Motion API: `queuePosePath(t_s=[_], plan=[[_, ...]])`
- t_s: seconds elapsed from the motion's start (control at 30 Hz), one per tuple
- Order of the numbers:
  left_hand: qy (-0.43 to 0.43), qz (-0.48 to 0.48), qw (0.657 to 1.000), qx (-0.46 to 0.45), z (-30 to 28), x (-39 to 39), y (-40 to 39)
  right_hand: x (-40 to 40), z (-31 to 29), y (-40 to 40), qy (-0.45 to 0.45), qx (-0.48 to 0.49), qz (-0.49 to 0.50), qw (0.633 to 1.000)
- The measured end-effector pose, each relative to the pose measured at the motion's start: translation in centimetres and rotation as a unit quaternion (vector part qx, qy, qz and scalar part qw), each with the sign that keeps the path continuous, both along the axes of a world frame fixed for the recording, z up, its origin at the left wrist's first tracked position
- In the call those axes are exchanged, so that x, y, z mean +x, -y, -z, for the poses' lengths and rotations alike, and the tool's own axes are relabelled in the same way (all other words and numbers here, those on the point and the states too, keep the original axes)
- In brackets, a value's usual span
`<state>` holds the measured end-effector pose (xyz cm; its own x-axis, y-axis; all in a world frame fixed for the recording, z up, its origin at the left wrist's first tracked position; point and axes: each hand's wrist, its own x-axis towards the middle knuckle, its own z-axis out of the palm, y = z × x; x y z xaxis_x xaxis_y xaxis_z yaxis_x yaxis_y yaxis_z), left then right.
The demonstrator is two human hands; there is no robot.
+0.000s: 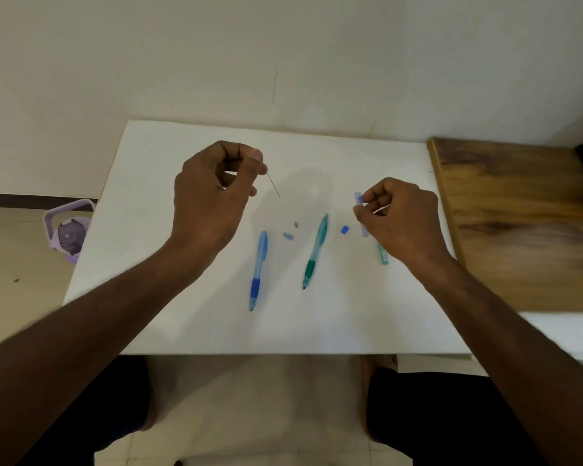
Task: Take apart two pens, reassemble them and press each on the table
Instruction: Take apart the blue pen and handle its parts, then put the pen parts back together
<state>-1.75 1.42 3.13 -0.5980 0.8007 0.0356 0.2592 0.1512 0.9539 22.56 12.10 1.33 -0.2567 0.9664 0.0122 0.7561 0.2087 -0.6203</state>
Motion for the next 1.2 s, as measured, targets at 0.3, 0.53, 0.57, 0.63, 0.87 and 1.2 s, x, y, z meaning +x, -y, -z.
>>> queuePosePath(t_s=[0.3,0.53,0.57,0.63,0.87,1.2], plan=[[0.021,0.081,0.995,-0.061,1.5,1.3,0.0,0.4,1.6,-0.8,0.205,-0.067,0.003,0.976],[-0.026,0.119,0.990,-0.073,1.7,1.5,0.1,-3.6,-1.6,1.9,-0.093,-0.196,-0.094,0.972],[-0.039,0.125,0.988,-0.077,1.8,1.6,0.1,-4.3,-1.8,2.5,-0.115,-0.245,-0.112,0.956],[-0.053,0.131,0.986,-0.085,2.0,1.6,0.2,-5.0,-1.9,3.0,-0.097,-0.261,-0.142,0.950],[-0.082,0.155,0.978,-0.111,2.3,1.3,0.4,-5.4,-1.8,3.3,-0.089,-0.251,-0.156,0.951],[-0.316,0.182,0.856,-0.368,3.9,-0.8,0.9,-5.2,-0.8,2.8,-0.192,-0.281,-0.060,0.938]])
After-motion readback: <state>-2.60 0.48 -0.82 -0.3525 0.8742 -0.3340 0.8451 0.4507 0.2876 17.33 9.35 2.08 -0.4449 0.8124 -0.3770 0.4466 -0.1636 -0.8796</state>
